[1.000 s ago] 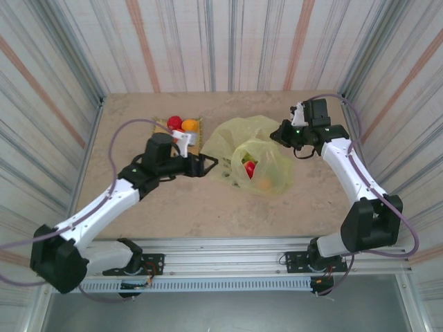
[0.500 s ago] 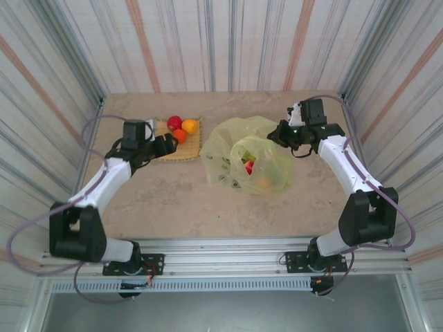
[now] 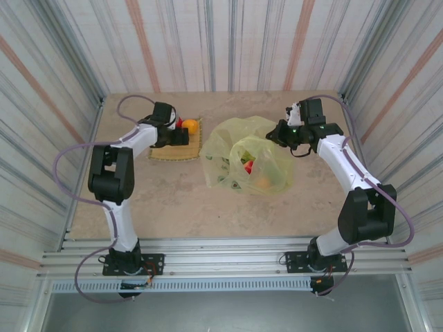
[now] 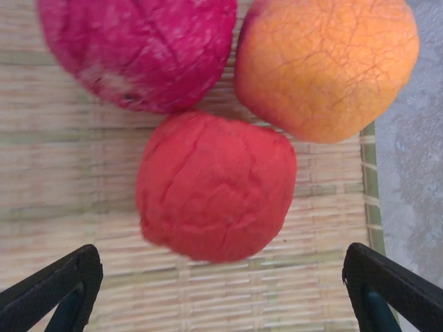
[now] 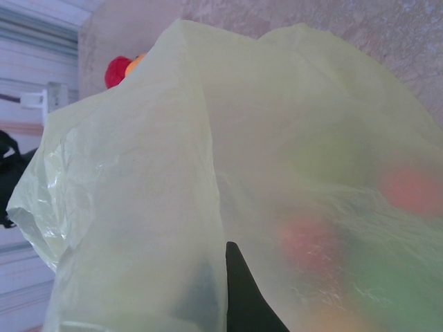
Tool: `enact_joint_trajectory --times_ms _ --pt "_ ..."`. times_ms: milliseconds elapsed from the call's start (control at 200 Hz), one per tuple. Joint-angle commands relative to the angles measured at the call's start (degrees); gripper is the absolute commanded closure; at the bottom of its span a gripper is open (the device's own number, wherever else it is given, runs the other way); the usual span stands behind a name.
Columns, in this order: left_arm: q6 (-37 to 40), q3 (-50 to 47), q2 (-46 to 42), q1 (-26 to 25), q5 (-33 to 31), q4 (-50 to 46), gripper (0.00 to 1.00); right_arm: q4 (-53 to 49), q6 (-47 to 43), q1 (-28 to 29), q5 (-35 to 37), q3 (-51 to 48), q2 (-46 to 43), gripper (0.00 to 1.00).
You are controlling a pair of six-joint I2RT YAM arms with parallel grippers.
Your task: Place the fruits into the plastic bag
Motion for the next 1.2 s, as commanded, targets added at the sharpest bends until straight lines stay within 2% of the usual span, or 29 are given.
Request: enact_joint_trajectory --times_ms 0,110,245,356,586,731,917,1192 --pt "3.1 4.4 2.7 -0.5 -0.9 -3.5 0.06 0.4 0.9 -0.5 -1.0 -0.6 0.6 1.0" --pt "3.6 7.4 5.0 -0.6 -0.6 -4.2 0.1 0.5 0.9 -0.6 -1.0 -0.8 0.5 1.0" --pt "3.8 9.7 7.7 -0.7 0.9 -4.8 0.21 0.5 1.0 -0.6 -1.0 -1.1 0.5 1.0" --pt "4.0 10.2 8.0 -0.7 0.8 -5.0 0.3 0.6 1.0 -0.7 -0.9 -1.4 0.3 1.0" --pt "4.6 11.5 8.4 -0.7 0.2 -6.3 0.42 0.9 1.3 -0.6 -1.2 -1.8 0.2 1.0" --pt "4.1 9.4 5.7 -0.8 1.1 -6.2 0.47 0.9 1.4 -0.6 -1.0 -2.1 -0.2 1.0" --pt "3.0 2.6 -6.5 -1.5 2.7 -5.5 0.48 0.9 1.5 -0.6 -0.7 -2.2 -0.9 1.0" --pt "-1.1 -9.4 -30.8 -2.4 6.3 -1.9 0.47 1.2 1.8 -0.5 -0.7 -1.9 -0.8 1.0"
